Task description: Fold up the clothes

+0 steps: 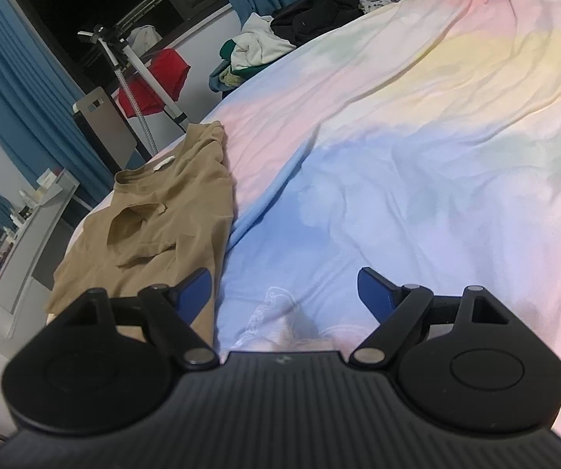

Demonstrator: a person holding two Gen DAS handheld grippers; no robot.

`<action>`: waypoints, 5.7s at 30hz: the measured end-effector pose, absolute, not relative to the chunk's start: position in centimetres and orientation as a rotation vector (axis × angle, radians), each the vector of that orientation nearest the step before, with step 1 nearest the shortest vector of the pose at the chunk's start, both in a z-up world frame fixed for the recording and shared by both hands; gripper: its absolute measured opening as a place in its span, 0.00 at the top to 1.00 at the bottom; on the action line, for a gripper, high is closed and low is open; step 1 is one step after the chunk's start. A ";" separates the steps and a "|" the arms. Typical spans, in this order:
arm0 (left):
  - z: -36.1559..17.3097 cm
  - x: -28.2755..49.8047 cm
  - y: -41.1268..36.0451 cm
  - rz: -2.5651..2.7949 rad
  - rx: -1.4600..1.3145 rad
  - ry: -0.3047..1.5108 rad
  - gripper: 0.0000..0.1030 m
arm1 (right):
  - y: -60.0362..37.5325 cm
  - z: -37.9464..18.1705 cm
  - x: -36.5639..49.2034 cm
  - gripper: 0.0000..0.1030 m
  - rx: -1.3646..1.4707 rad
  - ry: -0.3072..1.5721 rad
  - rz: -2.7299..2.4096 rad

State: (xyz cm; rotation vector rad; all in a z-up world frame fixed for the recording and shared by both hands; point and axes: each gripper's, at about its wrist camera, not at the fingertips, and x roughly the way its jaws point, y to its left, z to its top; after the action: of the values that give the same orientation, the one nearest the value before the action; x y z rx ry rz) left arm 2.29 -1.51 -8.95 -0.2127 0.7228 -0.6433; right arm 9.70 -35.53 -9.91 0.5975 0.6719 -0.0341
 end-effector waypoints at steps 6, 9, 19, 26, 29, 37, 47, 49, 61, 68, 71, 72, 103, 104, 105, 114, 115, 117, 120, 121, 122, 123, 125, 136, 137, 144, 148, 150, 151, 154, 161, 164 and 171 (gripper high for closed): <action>-7.1 -1.6 3.0 -0.638 -0.325 0.812 0.99 | -34.9 -9.8 9.8 0.19 0.576 0.683 0.000; -8.0 -3.3 4.1 -0.581 -0.278 0.909 0.99 | -33.4 -9.7 10.0 0.20 0.527 0.705 0.081; -9.2 -6.0 5.9 -0.512 -0.118 1.022 0.96 | -24.4 -11.1 9.2 0.77 0.348 0.912 0.512; -5.9 -5.5 8.6 -0.499 -0.221 0.965 0.69 | -20.8 -12.3 8.2 0.82 0.195 1.043 0.567; -4.5 -1.5 9.0 -0.452 -0.280 0.910 0.58 | -21.1 -12.4 8.6 0.82 0.227 1.049 0.566; -6.7 14.9 8.3 -0.346 -0.650 0.913 0.44 | -20.7 -12.8 8.8 0.82 0.200 1.044 0.607; -14.1 28.6 1.9 -0.179 -0.809 0.940 0.45 | -19.4 -13.4 9.1 0.80 0.125 1.056 0.734; -14.4 29.6 1.1 -0.171 -0.772 0.916 0.59 | -19.4 -13.5 9.1 0.80 0.115 1.056 0.742; -10.0 32.3 -1.0 -0.053 -0.231 0.788 0.97 | -16.9 -13.3 7.3 0.81 -0.034 1.046 0.847; -10.5 30.2 0.7 -0.115 -0.296 0.782 0.77 | -17.7 -13.1 7.5 0.79 0.040 1.053 0.870; -9.5 28.0 3.3 -0.161 -0.339 0.766 0.59 | -19.9 -12.7 8.7 0.78 0.133 1.033 0.872; -9.1 27.1 4.7 -0.170 -0.357 0.759 0.50 | -20.4 -12.5 8.8 0.78 0.165 1.020 0.862; -14.1 35.0 24.8 0.103 -0.659 0.452 0.78 | -24.3 -14.0 15.5 0.32 0.564 0.789 0.554; -14.0 35.3 24.4 0.091 -0.623 0.461 0.84 | -24.2 -14.0 15.7 0.32 0.563 0.786 0.552; -13.9 35.5 24.1 0.085 -0.599 0.461 0.89 | -24.1 -14.1 15.8 0.32 0.563 0.782 0.550; -8.0 33.8 16.0 0.114 -0.140 0.386 0.95 | -23.9 -13.0 15.5 0.32 0.549 0.731 0.504; -7.1 33.6 14.5 0.113 -0.083 0.378 0.95 | -24.0 -12.8 15.3 0.32 0.545 0.721 0.486; -5.7 33.6 11.4 0.108 0.007 0.369 0.95 | -24.4 -12.4 14.9 0.32 0.538 0.700 0.448; -3.6 33.5 5.5 0.076 0.152 0.360 0.95 | -25.1 -12.0 14.4 0.32 0.522 0.677 0.378; -3.4 33.3 3.4 0.061 0.194 0.361 0.95 | -25.3 -11.9 14.3 0.32 0.518 0.671 0.353; -3.2 33.4 1.0 0.041 0.238 0.364 0.95 | -25.7 -11.8 14.1 0.32 0.519 0.663 0.331; -3.3 33.4 -1.3 0.017 0.281 0.368 0.95 | -26.2 -11.7 14.0 0.32 0.528 0.654 0.308; -4.0 33.5 -6.4 -0.036 0.362 0.390 0.95 | -27.2 -11.6 14.0 0.32 0.553 0.643 0.267; -14.6 34.2 -19.5 -0.201 0.523 0.540 0.83 | -30.4 -12.7 14.5 0.32 0.658 0.639 0.183; -15.2 34.4 -19.5 -0.203 0.515 0.551 0.80 | -30.5 -12.8 14.6 0.32 0.662 0.637 0.185; -12.8 30.9 -13.9 -0.318 0.446 0.590 0.31 | -30.7 -13.2 15.3 0.32 0.690 0.649 0.190; -9.5 26.2 -8.9 -0.413 0.355 0.620 0.22 | -30.5 -13.0 15.1 0.32 0.683 0.641 0.199; -7.5 23.0 -5.4 -0.435 0.305 0.637 0.19 | -30.4 -12.8 14.8 0.32 0.675 0.634 0.203; -6.7 21.4 -3.7 -0.439 0.272 0.651 0.18 | -30.3 -12.6 14.7 0.32 0.671 0.632 0.205; -5.1 17.4 2.0 -0.412 0.187 0.709 0.18 | -30.1 -12.2 14.2 0.32 0.662 0.633 0.220; -5.8 10.7 14.4 -0.252 -0.062 0.895 0.18 | -29.2 -11.0 12.2 0.32 0.668 0.653 0.276; -7.7 9.8 18.0 -0.235 -0.177 1.010 0.26 | -28.9 -10.4 10.8 0.32 0.677 0.655 0.287; -9.9 9.9 20.4 -0.290 -0.250 1.132 0.33 | -27.6 -9.9 9.1 0.32 0.595 0.670 0.289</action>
State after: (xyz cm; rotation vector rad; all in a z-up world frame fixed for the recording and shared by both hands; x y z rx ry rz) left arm 9.92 20.39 -9.93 -0.2497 1.1323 -0.2904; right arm 9.10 -27.63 -9.90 0.5948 0.6699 0.2893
